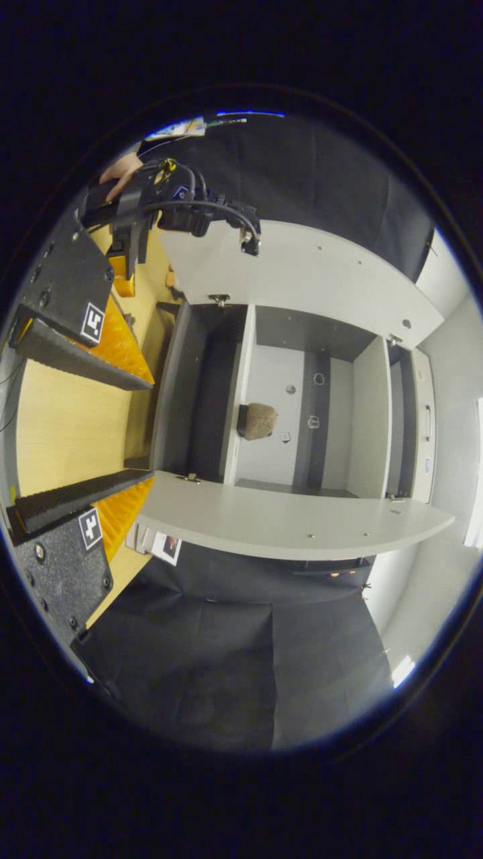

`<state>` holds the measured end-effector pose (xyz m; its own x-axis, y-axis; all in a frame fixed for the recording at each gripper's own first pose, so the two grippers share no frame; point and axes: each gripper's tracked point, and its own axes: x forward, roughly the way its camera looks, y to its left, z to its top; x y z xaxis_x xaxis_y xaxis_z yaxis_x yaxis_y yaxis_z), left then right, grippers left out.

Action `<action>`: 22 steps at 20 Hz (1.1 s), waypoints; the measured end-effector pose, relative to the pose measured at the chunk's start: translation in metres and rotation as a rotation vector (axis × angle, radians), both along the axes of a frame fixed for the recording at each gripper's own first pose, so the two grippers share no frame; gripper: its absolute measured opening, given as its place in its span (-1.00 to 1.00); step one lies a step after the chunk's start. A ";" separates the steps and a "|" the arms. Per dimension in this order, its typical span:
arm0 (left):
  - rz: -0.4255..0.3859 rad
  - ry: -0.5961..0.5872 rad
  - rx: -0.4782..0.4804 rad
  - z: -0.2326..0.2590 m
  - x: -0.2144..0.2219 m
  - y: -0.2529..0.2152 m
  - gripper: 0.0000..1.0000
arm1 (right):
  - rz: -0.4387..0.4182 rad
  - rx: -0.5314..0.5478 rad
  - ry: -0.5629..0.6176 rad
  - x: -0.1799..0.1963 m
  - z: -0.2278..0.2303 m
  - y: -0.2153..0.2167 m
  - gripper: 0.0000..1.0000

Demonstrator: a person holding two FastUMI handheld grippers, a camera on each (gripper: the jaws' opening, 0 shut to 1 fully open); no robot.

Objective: Grab one shoe with the right hand and put it into the shoe cabinet, grab the other shoe with the left hand and put it into the shoe cabinet; then close the right door with the right hand and the left door with the left hand.

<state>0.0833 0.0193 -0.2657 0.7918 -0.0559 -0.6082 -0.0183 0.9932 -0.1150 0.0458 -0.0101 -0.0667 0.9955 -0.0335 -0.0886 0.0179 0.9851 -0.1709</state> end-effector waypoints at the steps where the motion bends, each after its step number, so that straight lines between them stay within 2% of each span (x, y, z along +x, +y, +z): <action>1: 0.004 0.019 0.001 -0.009 0.004 -0.001 0.92 | 0.000 -0.002 0.003 0.002 -0.001 0.000 0.50; 7: -0.005 0.111 0.055 -0.059 0.026 0.005 0.92 | -0.026 -0.018 0.018 0.016 -0.005 -0.008 0.49; 15: -0.031 0.139 0.017 -0.089 0.055 -0.002 0.89 | -0.084 -0.021 0.066 0.021 -0.019 -0.028 0.50; 16: -0.032 0.139 0.013 -0.091 0.057 -0.003 0.87 | -0.089 -0.024 0.070 0.020 -0.021 -0.030 0.59; 17: -0.032 0.139 0.002 -0.093 0.059 -0.005 0.86 | -0.090 -0.026 0.075 0.021 -0.022 -0.032 0.50; 18: -0.016 0.134 -0.001 -0.093 0.061 -0.004 0.77 | -0.088 -0.028 0.078 0.021 -0.023 -0.032 0.59; 19: 0.003 0.121 -0.004 -0.092 0.063 -0.003 0.70 | -0.087 -0.030 0.077 0.021 -0.022 -0.033 0.49; 20: 0.010 0.115 -0.014 -0.094 0.064 -0.004 0.47 | -0.087 -0.035 0.076 0.022 -0.022 -0.034 0.49; 21: 0.023 0.110 -0.018 -0.097 0.065 -0.006 0.55 | -0.087 -0.037 0.075 0.023 -0.021 -0.035 0.49; 22: 0.027 0.097 -0.026 -0.093 0.065 -0.009 0.23 | -0.084 -0.037 0.076 0.024 -0.021 -0.034 0.49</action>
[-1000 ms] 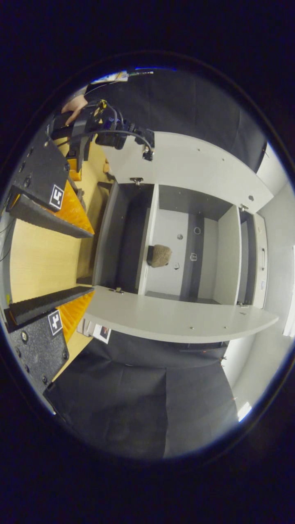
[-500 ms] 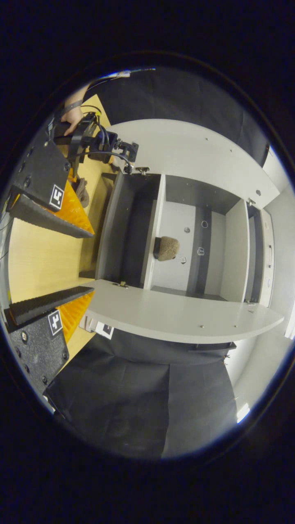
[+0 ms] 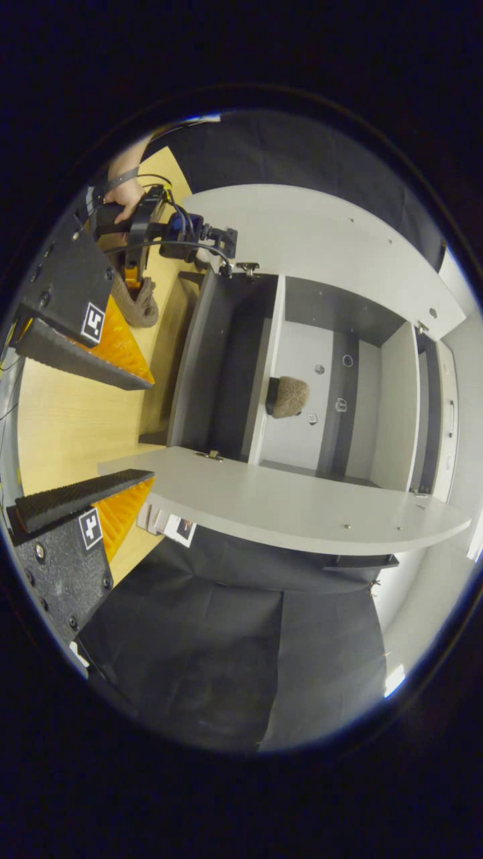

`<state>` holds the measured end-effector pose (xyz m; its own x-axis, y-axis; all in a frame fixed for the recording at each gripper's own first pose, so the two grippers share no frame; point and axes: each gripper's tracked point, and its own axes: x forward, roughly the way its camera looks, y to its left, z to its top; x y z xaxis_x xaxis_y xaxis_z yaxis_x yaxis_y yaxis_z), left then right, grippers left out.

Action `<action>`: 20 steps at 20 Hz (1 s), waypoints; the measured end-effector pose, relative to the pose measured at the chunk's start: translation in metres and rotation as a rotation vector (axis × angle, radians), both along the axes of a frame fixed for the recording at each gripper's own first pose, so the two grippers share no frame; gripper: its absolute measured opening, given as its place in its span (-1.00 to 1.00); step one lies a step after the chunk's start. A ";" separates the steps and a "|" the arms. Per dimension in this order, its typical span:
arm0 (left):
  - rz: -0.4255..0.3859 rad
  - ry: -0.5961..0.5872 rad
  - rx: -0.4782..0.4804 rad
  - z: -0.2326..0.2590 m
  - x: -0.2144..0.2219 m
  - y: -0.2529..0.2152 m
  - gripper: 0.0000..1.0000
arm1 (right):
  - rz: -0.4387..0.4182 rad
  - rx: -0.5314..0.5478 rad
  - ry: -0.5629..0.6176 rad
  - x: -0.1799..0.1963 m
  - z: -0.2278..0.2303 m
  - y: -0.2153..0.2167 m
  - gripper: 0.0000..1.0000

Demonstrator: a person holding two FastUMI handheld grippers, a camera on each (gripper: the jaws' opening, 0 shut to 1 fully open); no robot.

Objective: Grab one shoe with the right hand and put it into the shoe cabinet, grab the other shoe with the left hand and put it into the shoe cabinet; then close the right door with the right hand and the left door with the left hand.

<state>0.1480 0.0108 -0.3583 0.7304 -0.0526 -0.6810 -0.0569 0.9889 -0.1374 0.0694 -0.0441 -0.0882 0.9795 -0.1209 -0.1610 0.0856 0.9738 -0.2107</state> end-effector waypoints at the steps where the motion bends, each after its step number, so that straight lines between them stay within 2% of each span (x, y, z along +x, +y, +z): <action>1: 0.005 -0.009 -0.011 -0.001 0.001 -0.004 0.11 | 0.003 0.002 0.003 0.001 0.000 0.001 0.49; 2: 0.024 -0.021 0.006 0.001 0.002 -0.004 -0.30 | 0.005 0.003 0.004 0.001 0.000 0.001 0.49; 3: 0.032 -0.031 0.030 0.000 0.005 -0.004 -0.30 | 0.007 0.004 0.004 0.001 0.001 0.001 0.49; 5: -0.014 -0.040 0.074 0.001 0.006 -0.008 -0.84 | 0.010 -0.001 -0.004 0.000 0.002 0.002 0.49; 6: -0.042 -0.035 0.070 0.002 0.004 -0.009 -0.84 | 0.016 -0.005 -0.010 0.000 0.003 0.003 0.59; 7: -0.060 -0.027 0.058 0.000 0.006 -0.011 -0.92 | 0.024 -0.009 -0.014 0.000 0.004 0.006 0.49; 8: -0.074 -0.023 0.035 0.000 0.004 -0.014 -0.96 | 0.031 -0.013 -0.015 0.000 0.004 0.007 0.50; 11: -0.017 -0.068 0.071 0.024 -0.001 0.000 -0.99 | 0.050 -0.012 -0.016 0.001 0.004 0.014 0.50; 12: 0.000 -0.084 0.069 0.035 -0.004 0.001 -0.99 | 0.056 -0.007 -0.015 0.002 0.004 0.015 0.59; 13: 0.007 -0.099 0.053 0.046 -0.008 0.000 -1.00 | 0.062 -0.001 -0.014 0.001 0.004 0.018 0.59; 14: 0.007 -0.115 0.043 0.061 -0.011 -0.002 -0.99 | 0.067 0.003 -0.014 0.001 0.004 0.020 0.49; 16: 0.020 -0.177 0.058 0.100 -0.016 -0.001 -1.00 | 0.077 0.005 -0.020 0.000 0.005 0.025 0.50; 17: 0.030 -0.217 0.059 0.124 -0.016 -0.001 -0.99 | 0.082 0.005 -0.023 0.000 0.005 0.027 0.59; 18: 0.031 -0.253 0.045 0.149 -0.014 -0.006 -1.00 | 0.088 0.004 -0.027 -0.002 0.006 0.029 0.51; 20: 0.023 -0.322 0.018 0.198 -0.006 -0.017 -0.99 | 0.099 0.005 -0.032 -0.003 0.006 0.033 0.51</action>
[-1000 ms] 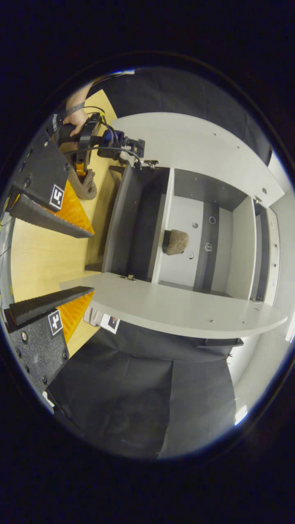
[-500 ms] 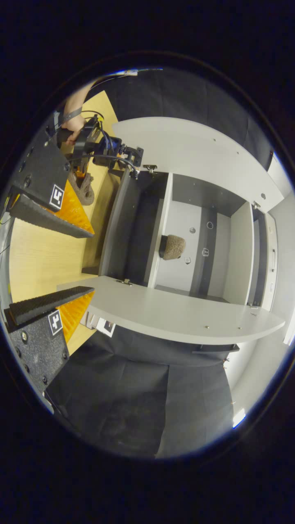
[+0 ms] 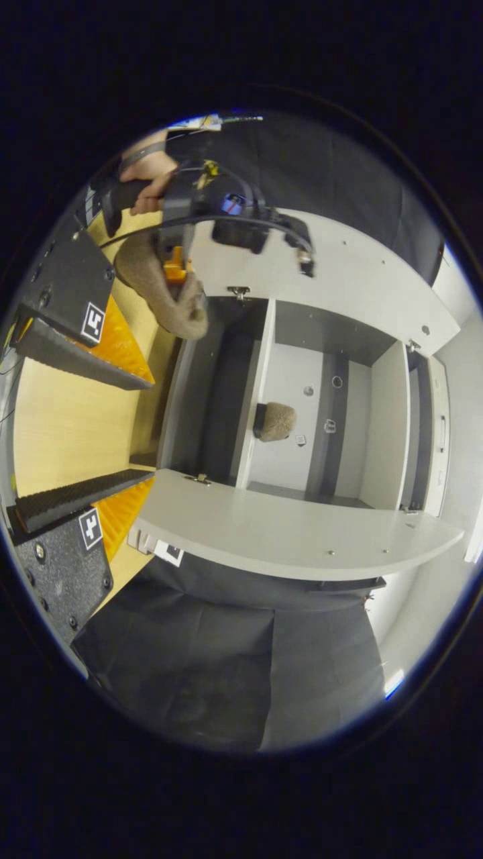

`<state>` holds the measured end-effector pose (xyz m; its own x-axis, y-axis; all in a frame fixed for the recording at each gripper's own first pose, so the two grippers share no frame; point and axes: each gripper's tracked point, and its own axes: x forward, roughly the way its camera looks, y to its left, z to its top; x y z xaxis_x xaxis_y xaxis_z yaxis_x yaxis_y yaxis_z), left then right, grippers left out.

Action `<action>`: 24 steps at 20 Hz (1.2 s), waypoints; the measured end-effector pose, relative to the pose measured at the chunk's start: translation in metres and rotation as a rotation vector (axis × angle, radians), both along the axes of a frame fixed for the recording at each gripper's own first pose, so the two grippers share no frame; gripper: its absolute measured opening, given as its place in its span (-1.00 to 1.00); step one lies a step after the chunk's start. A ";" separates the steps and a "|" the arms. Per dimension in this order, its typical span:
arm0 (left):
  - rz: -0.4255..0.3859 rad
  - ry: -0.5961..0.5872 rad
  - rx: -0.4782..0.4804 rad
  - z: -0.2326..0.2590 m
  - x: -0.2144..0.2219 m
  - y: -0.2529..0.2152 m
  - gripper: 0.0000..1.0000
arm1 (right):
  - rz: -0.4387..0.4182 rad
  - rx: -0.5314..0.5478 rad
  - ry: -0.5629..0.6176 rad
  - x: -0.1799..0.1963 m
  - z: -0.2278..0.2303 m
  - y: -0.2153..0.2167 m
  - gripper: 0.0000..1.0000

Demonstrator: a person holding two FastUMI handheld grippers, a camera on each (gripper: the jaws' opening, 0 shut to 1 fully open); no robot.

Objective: Grab one shoe with the right hand and put it into the shoe cabinet, grab the other shoe with the left hand and put it into the shoe cabinet; then close the right door with the right hand and the left door with the left hand.

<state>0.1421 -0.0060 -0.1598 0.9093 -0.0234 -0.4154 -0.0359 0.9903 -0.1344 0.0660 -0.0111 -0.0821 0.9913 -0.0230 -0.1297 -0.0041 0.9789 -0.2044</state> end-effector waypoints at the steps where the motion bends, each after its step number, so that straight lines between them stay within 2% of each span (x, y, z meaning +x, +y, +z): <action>1: -0.006 -0.031 -0.004 0.024 0.006 -0.005 -1.00 | 0.003 0.002 -0.001 -0.002 0.000 0.002 0.49; 2: -0.014 -0.063 -0.007 0.048 0.013 -0.011 -1.00 | 0.005 0.005 -0.004 -0.002 0.000 0.003 0.59; 3: -0.022 -0.093 -0.011 0.071 0.023 -0.016 -1.00 | 0.007 0.009 -0.007 -0.003 0.002 0.004 0.59; 4: -0.020 -0.127 -0.013 0.094 0.033 -0.020 -1.00 | 0.008 0.011 -0.011 -0.005 0.002 0.005 0.49; 6: 0.005 -0.170 0.011 0.133 0.061 -0.022 -1.00 | 0.006 0.004 -0.021 -0.008 0.005 0.003 0.49; 12: 0.034 -0.105 0.006 0.179 0.176 -0.016 -0.99 | -0.012 0.006 -0.028 -0.019 0.006 -0.004 0.49; 14: 0.050 -0.066 0.024 0.180 0.208 -0.012 -0.99 | -0.017 0.021 -0.018 -0.021 0.005 -0.005 0.50; 18: 0.073 0.065 -0.043 0.158 0.253 -0.017 -1.00 | -0.041 0.022 -0.022 -0.023 0.007 -0.014 0.49; 19: 0.087 0.099 -0.045 0.150 0.263 -0.015 -1.00 | -0.051 0.016 -0.021 -0.024 0.008 -0.017 0.59; 20: 0.106 0.123 -0.043 0.144 0.271 -0.013 -1.00 | -0.058 0.015 -0.025 -0.024 0.009 -0.021 0.49; 24: 0.139 0.200 -0.022 0.125 0.289 -0.008 -0.99 | -0.096 0.020 -0.025 -0.024 0.008 -0.035 0.50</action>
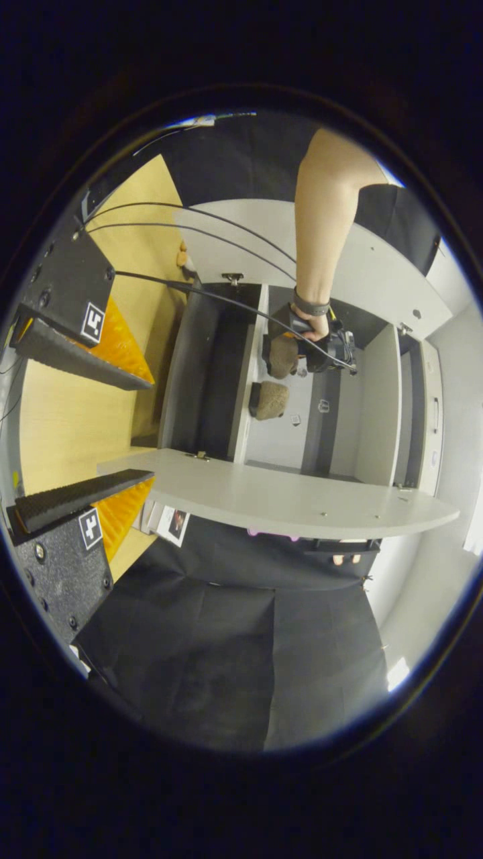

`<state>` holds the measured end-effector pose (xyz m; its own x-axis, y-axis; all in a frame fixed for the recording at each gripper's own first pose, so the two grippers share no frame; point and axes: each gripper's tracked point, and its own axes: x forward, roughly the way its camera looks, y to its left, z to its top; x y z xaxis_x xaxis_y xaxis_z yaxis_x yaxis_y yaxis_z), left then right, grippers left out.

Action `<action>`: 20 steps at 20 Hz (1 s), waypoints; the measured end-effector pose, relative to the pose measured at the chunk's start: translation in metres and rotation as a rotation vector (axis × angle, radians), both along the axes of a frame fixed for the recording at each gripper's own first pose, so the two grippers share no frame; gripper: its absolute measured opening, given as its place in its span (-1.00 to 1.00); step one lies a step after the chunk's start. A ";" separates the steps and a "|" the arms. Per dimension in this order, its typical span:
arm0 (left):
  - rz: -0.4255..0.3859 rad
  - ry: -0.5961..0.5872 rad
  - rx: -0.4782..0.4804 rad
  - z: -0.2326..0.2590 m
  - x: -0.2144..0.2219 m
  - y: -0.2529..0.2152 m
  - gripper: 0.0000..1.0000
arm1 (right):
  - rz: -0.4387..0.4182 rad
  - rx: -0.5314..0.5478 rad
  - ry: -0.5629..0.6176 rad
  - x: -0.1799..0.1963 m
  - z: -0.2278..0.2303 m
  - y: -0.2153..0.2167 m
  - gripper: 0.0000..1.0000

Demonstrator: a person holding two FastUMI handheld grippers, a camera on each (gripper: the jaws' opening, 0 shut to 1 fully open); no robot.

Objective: Grab one shoe with the right hand and put it into the shoe cabinet, grab the other shoe with the left hand and put it into the shoe cabinet; then close the right door with the right hand and the left door with the left hand.

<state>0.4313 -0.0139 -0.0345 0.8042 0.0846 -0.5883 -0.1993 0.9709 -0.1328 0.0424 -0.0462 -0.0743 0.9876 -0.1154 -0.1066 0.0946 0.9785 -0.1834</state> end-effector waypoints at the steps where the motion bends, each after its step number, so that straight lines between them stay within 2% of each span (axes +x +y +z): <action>1: -0.002 0.016 -0.013 -0.004 0.000 -0.002 -0.99 | -0.015 0.004 0.002 -0.001 -0.001 -0.005 0.50; 2: -0.006 0.030 -0.018 -0.008 -0.001 -0.004 -0.78 | -0.027 0.010 0.003 -0.001 -0.002 -0.010 0.50; 3: -0.009 0.038 -0.015 -0.010 0.000 -0.004 -0.78 | -0.038 0.017 0.006 -0.001 -0.003 -0.015 0.50; 4: -0.009 0.035 -0.012 -0.010 0.001 -0.004 -0.99 | -0.045 0.021 0.009 -0.002 -0.005 -0.018 0.59; 5: -0.013 0.040 -0.017 -0.009 0.000 -0.006 -0.99 | -0.050 0.023 0.013 0.000 -0.007 -0.022 0.50; 6: -0.032 0.042 -0.034 -0.009 0.000 -0.009 -0.97 | -0.053 0.022 0.016 0.001 -0.008 -0.024 0.50; 7: -0.045 0.046 -0.049 -0.009 -0.003 -0.011 -0.92 | -0.057 0.017 0.016 0.001 -0.008 -0.027 0.59; 8: -0.049 0.051 -0.058 -0.008 -0.005 -0.011 -0.66 | -0.063 0.014 0.011 0.001 -0.006 -0.030 0.59; 10: -0.061 0.058 -0.068 -0.003 -0.013 -0.010 -0.44 | -0.072 0.018 0.003 0.000 -0.005 -0.035 0.59; 11: -0.077 0.055 -0.081 0.001 -0.018 -0.013 -0.36 | -0.073 0.023 0.004 0.000 -0.005 -0.035 0.51; 13: -0.077 0.044 -0.094 0.013 -0.029 -0.010 -0.31 | -0.072 0.031 0.008 0.000 -0.007 -0.035 0.49; 14: -0.080 0.040 -0.105 0.017 -0.038 -0.010 -0.10 | -0.070 0.033 0.008 0.000 -0.007 -0.034 0.49; 15: -0.082 0.027 -0.117 0.023 -0.046 -0.011 -0.37 | -0.066 0.034 0.005 0.000 -0.006 -0.032 0.49; 16: -0.088 0.003 -0.131 0.030 -0.053 -0.012 0.49 | -0.059 0.035 0.000 -0.001 -0.006 -0.030 0.59; 17: -0.099 -0.028 -0.143 0.039 -0.064 -0.014 0.23 | -0.051 0.036 -0.003 -0.001 -0.004 -0.027 0.59; 20: -0.135 -0.132 -0.160 0.064 -0.099 -0.016 0.22 | -0.012 0.042 -0.011 -0.001 -0.001 -0.013 0.50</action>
